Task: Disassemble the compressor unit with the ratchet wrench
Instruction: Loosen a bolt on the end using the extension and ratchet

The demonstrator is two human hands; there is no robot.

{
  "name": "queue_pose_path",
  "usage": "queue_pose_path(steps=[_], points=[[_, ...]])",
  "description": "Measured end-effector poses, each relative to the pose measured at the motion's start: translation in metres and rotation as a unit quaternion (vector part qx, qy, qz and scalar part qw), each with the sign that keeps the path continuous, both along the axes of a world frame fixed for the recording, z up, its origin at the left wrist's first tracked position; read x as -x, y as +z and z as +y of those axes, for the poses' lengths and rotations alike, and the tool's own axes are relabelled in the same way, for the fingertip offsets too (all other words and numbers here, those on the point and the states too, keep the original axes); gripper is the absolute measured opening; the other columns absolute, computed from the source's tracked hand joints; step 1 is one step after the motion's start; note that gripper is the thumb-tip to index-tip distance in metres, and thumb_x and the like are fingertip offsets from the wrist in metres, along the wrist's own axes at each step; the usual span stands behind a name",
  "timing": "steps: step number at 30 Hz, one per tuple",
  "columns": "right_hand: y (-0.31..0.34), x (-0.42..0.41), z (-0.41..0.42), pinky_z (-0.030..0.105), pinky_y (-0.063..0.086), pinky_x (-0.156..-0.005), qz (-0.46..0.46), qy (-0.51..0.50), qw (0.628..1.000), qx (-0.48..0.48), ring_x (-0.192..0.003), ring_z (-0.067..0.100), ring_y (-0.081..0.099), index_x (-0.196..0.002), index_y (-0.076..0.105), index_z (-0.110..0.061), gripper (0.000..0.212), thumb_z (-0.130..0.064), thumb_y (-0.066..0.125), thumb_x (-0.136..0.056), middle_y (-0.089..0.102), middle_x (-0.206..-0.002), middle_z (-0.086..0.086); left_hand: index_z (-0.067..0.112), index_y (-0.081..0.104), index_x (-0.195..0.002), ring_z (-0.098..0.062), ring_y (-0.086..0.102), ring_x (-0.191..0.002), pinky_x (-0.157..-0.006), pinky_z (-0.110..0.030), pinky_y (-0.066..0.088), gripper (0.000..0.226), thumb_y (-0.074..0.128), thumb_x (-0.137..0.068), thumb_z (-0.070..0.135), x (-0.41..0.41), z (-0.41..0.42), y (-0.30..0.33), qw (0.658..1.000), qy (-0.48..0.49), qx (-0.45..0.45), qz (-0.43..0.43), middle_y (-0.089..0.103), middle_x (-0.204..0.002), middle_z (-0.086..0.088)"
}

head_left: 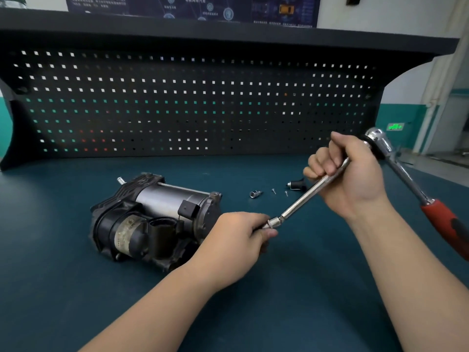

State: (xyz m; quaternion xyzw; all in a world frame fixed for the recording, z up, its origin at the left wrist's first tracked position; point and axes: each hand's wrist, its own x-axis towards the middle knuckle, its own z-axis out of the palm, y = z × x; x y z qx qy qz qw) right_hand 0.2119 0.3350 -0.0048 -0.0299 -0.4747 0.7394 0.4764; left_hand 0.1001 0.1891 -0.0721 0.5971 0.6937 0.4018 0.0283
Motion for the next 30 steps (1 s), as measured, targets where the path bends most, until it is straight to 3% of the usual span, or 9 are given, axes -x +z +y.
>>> queue_pose_path(steps=[4, 7, 11, 15, 17, 22, 25, 27, 30], points=[[0.000, 0.000, -0.004, 0.018, 0.022, -0.034, 0.096, 0.059, 0.987, 0.111, -0.034, 0.006, 0.020, -0.046, 0.028, -0.021, 0.053, -0.026, 0.044, -0.096, 0.020, -0.040, -0.008, 0.011, 0.060, -0.073, -0.013, 0.064, -0.064, -0.067, -0.037, 0.053, 0.019, 0.057, -0.090, 0.018, -0.006, 0.001, -0.003, 0.994, -0.011, -0.081, -0.075, 0.064, -0.064, 0.005], [0.003, 0.001, -0.005, 0.018, 0.018, -0.030, 0.141, 0.079, 0.974, 0.159, -0.031, 0.005, 0.019, -0.045, 0.029, -0.020, 0.053, -0.024, 0.043, -0.096, 0.021, -0.038, -0.009, 0.010, 0.059, -0.073, -0.016, 0.061, -0.061, -0.062, -0.037, 0.050, 0.022, 0.053, -0.086, 0.026, -0.009, 0.000, 0.000, 0.988, 0.004, -0.149, -0.042, 0.061, -0.064, 0.004], [0.010, 0.008, -0.009, 0.017, 0.016, -0.029, 0.127, 0.085, 0.975, 0.161, -0.029, 0.004, 0.019, -0.044, 0.030, -0.020, 0.053, -0.022, 0.042, -0.096, 0.021, -0.037, -0.009, 0.008, 0.054, -0.072, -0.022, 0.056, -0.062, -0.061, -0.038, 0.044, 0.022, 0.055, -0.090, 0.022, -0.005, -0.003, -0.001, 0.983, 0.027, -0.171, 0.054, 0.055, -0.061, -0.001], [0.014, 0.015, -0.012, 0.016, 0.016, -0.028, 0.092, 0.099, 0.979, 0.151, -0.029, 0.005, 0.019, -0.043, 0.030, -0.020, 0.053, -0.021, 0.043, -0.095, 0.021, -0.036, -0.009, 0.019, 0.041, -0.064, -0.016, 0.041, -0.057, -0.054, -0.027, 0.032, 0.025, 0.047, -0.086, 0.030, -0.006, -0.008, 0.003, 0.981, 0.024, -0.168, 0.099, 0.040, -0.054, 0.007], [0.011, 0.017, -0.015, 0.016, 0.016, -0.028, 0.075, 0.091, 0.983, 0.144, -0.029, 0.005, 0.019, -0.043, 0.030, -0.020, 0.053, -0.021, 0.043, -0.095, 0.021, -0.036, -0.009, 0.022, 0.038, -0.062, -0.016, 0.038, -0.057, -0.053, -0.025, 0.029, 0.027, 0.047, -0.086, 0.032, -0.006, -0.008, 0.004, 0.982, 0.022, -0.159, 0.100, 0.036, -0.053, 0.007], [0.006, 0.019, -0.021, 0.017, 0.016, -0.029, 0.105, 0.062, 0.979, 0.165, -0.031, 0.004, 0.017, -0.045, 0.030, -0.020, 0.052, -0.020, 0.043, -0.095, 0.020, -0.037, -0.009, 0.012, 0.046, -0.066, -0.015, 0.038, -0.057, -0.054, -0.024, 0.028, 0.028, 0.057, -0.090, 0.022, 0.002, -0.006, 0.002, 0.985, 0.047, -0.151, 0.075, 0.039, -0.054, 0.006], [-0.001, 0.019, -0.032, 0.018, 0.018, -0.028, 0.063, 0.065, 0.986, 0.138, -0.029, 0.005, 0.017, -0.043, 0.029, -0.021, 0.054, -0.022, 0.042, -0.096, 0.019, -0.036, -0.009, 0.023, 0.046, -0.068, -0.014, 0.049, -0.060, -0.057, -0.028, 0.039, 0.026, 0.055, -0.091, 0.032, -0.006, 0.000, 0.002, 0.993, 0.011, -0.117, 0.027, 0.050, -0.059, 0.005], [-0.010, 0.028, -0.044, 0.017, 0.022, -0.030, 0.007, 0.068, 0.991, 0.114, -0.030, 0.006, 0.021, -0.044, 0.031, -0.021, 0.055, -0.025, 0.045, -0.097, 0.022, -0.036, -0.007, 0.029, 0.042, -0.069, -0.006, 0.049, -0.057, -0.053, -0.020, 0.037, 0.026, 0.051, -0.093, 0.035, -0.014, 0.004, 0.002, 0.995, -0.015, -0.096, -0.023, 0.051, -0.060, 0.008], [-0.010, 0.029, -0.060, 0.024, 0.046, -0.051, -0.140, 0.062, 0.988, 0.005, -0.050, 0.013, 0.049, -0.064, 0.050, -0.014, 0.042, -0.050, 0.058, -0.083, 0.048, -0.055, 0.002, 0.031, 0.036, -0.066, -0.004, 0.043, -0.056, -0.051, -0.020, 0.030, 0.031, 0.047, -0.095, 0.032, -0.008, 0.000, 0.004, 0.992, 0.032, -0.117, -0.033, 0.047, -0.057, 0.012]])
